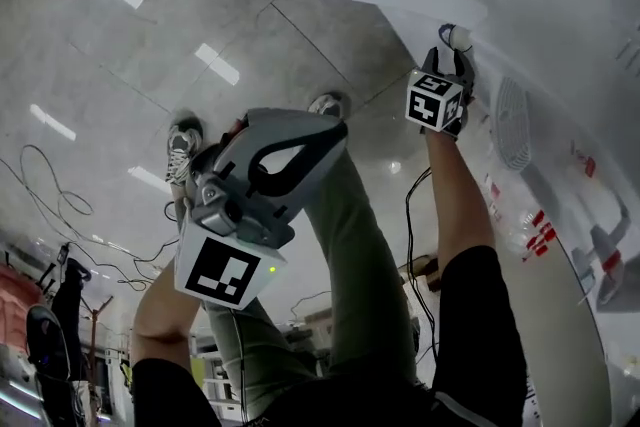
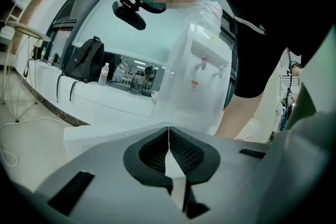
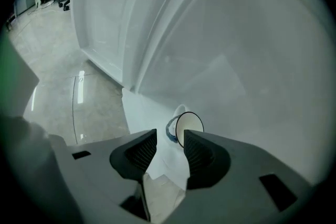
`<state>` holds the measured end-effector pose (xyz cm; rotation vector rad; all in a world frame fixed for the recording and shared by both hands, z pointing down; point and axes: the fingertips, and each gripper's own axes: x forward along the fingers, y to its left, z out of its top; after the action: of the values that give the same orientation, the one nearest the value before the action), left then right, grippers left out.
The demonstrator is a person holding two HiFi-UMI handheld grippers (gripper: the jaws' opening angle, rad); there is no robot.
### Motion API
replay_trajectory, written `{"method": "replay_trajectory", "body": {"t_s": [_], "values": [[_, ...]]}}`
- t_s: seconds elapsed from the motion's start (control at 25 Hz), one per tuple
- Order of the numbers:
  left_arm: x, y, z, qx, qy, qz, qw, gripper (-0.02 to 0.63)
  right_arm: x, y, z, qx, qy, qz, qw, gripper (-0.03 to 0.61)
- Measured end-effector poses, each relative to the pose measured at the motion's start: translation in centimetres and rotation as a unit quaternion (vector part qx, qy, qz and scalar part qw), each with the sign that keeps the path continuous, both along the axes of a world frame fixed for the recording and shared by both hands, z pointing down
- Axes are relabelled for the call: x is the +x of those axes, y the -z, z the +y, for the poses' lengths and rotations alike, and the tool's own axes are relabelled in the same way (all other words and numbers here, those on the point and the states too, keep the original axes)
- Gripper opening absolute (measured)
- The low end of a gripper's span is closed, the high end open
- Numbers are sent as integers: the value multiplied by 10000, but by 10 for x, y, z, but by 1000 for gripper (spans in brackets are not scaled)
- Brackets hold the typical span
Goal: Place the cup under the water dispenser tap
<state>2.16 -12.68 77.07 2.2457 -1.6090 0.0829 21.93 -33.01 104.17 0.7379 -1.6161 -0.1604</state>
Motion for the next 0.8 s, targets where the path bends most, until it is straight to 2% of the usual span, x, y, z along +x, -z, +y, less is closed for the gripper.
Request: {"method": "replay_trajectory", "body": {"t_s": [0.16, 0.44, 0.52, 0.8], "values": [[-1, -20, -3, -88, 150, 72, 9998, 20, 2, -25, -18, -46, 18, 184, 9998, 163], [9, -44, 5, -279, 58, 64, 9996, 20, 8, -57, -32, -380, 24, 405, 9985, 161], [13, -45, 7, -321, 27, 26, 9995, 20, 12, -58, -33, -460, 132, 484, 9977, 110], [7, -41, 12, -359, 37, 46, 9993, 21, 7, -58, -12, -968, 315, 538, 9933, 78]]}}
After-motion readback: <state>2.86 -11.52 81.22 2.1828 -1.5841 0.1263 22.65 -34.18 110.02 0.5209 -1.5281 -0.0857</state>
